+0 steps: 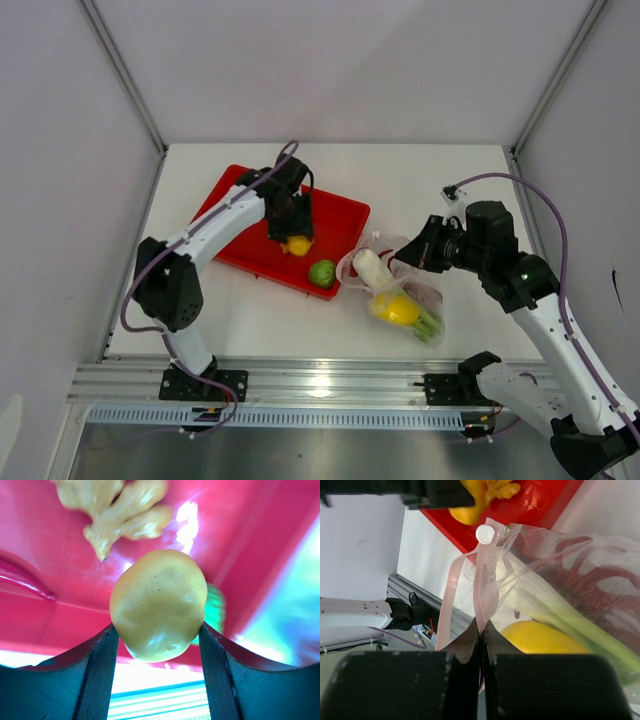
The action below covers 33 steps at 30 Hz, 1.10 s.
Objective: Place the food in the zip-top bag and seal the zipper
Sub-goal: Pick up the fake food from the bin, then place the fake food in the zipper food storage bag.
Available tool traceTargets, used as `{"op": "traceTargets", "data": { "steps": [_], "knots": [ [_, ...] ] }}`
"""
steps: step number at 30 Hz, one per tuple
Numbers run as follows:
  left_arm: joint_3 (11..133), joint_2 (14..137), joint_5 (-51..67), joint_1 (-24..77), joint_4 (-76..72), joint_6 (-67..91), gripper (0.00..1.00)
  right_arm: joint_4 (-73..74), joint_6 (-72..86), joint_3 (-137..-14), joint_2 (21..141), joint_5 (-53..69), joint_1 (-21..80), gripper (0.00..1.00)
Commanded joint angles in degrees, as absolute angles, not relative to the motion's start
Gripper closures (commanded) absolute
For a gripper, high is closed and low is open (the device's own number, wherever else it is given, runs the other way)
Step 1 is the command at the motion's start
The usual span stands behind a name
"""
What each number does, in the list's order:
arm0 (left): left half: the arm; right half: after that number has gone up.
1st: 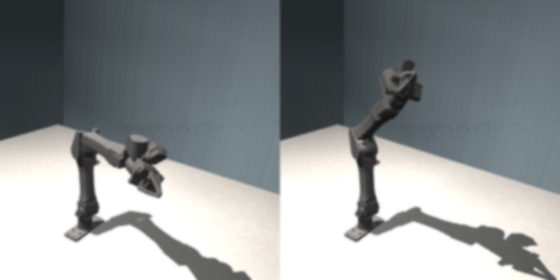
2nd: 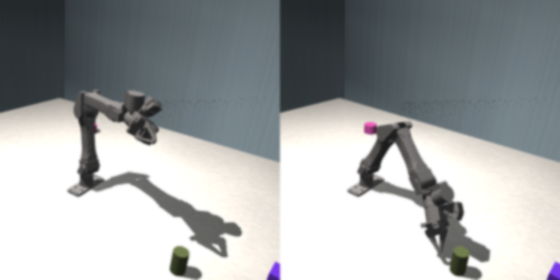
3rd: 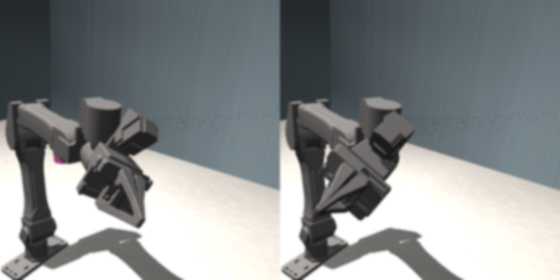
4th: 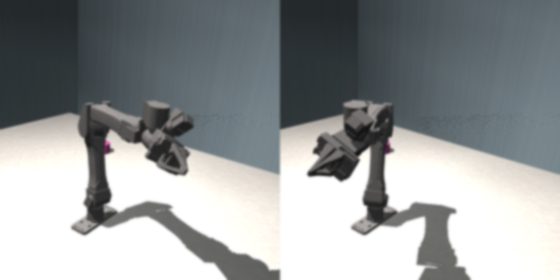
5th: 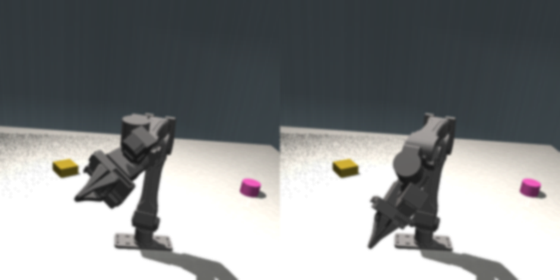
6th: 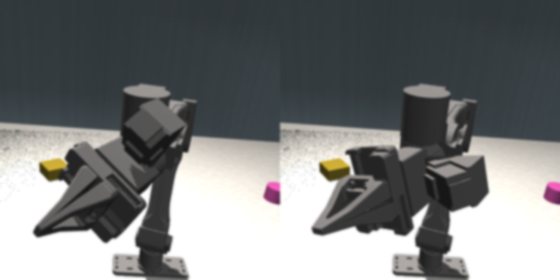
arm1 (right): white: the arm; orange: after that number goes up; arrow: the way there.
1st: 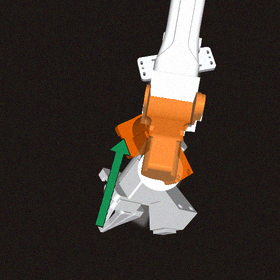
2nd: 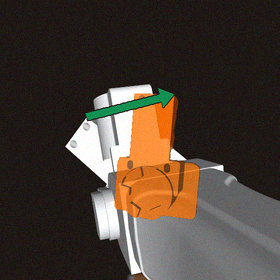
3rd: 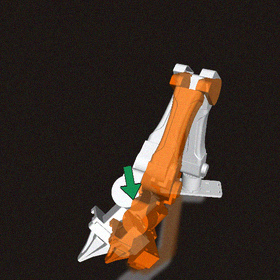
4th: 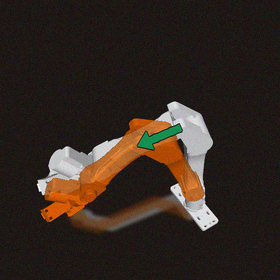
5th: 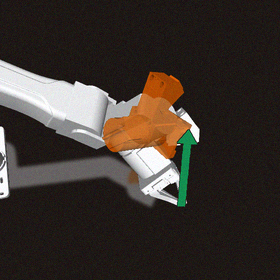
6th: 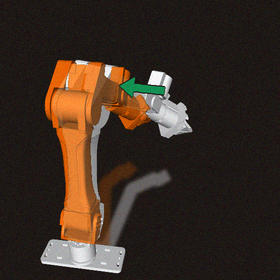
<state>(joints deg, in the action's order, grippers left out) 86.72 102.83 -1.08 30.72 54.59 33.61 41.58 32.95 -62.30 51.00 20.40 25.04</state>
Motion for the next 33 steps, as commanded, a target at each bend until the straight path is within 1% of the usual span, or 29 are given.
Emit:
{"op": "traceTargets", "data": {
  "steps": [1, 4, 6, 9, 10, 12, 13, 15, 18, 21, 25, 28, 29, 33],
  "knots": [
    [93.42, 94.14, -2.02, 30.5, 58.09, 33.66, 1.0, 37.44, 31.64, -62.75, 51.41, 20.48, 25.31, 1.0],
    [94.74, 88.43, 0.34, 31.11, 57.49, 33.49, 1.0, 37.62, 31.11, -63.1, 52.73, 20.48, 25.22, 1.0],
    [94.66, 83.95, 7.35, 31.9, 55.03, 33.05, 0.99, 37.09, 31.11, -63.11, 53.35, 20.74, 25.22, 1.0],
    [93.52, 80.0, 19.55, 34.53, 46.34, 33.31, 0.99, 36.39, 31.81, -63.19, 53.79, 21.27, 25.31, 1.0],
    [93.34, 79.37, 21.6, 35.67, 41.36, 33.4, 1.0, 36.04, 32.25, -63.37, 53.79, 21.44, 25.31, 1.0],
    [93.6, 78.93, 24.16, 39.28, 37.9, 34.89, 1.0, 35.95, 32.78, -63.63, 53.88, 22.06, 25.4, 1.0],
    [93.78, 79.19, 24.69, 41.38, 34.31, 35.94, 1.0, 36.21, 33.22, -64.24, 53.88, 22.06, 25.49, 1.0],
    [94.48, 80.24, 24.35, 43.32, 31.91, 36.73, 0.99, 36.39, 33.49, -64.95, 53.79, 22.32, 25.84, 1.0],
    [97.81, 84.54, 23.47, 45.79, 32.07, 37.53, 0.99, 37.52, 33.66, -66.62, 53.35, 21.89, 26.28, 1.0],
    [97.65, 87.71, 23.64, 46.93, 31.38, 38.58, 1.0, 38.76, 33.75, -68.72, 52.91, 20.74, 26.28, 1.0],
    [93.44, 87.89, 22.42, 48.95, 29.01, 39.72, 0.99, 40.34, 34.1, -71.8, 53.0, 18.9, 26.37, 1.0],
    [89.84, 85.79, 20.23, 49.57, 26.73, 40.95, 0.99, 40.34, 35.5, -73.21, 53.35, 18.28, 26.37, 1.0],
    [85.82, 83.87, 19.61, 49.66, 25.5, 41.31, 0.99, 40.25, 35.86, -73.56, 53.52, 18.19, 26.28, 1.0],
    [79.9, 80.7, 17.67, 50.27, 21.28, 43.33, 0.99, 39.55, 37.79, -74.09, 53.44, 17.23, 26.28, 1.0]
  ]
}}
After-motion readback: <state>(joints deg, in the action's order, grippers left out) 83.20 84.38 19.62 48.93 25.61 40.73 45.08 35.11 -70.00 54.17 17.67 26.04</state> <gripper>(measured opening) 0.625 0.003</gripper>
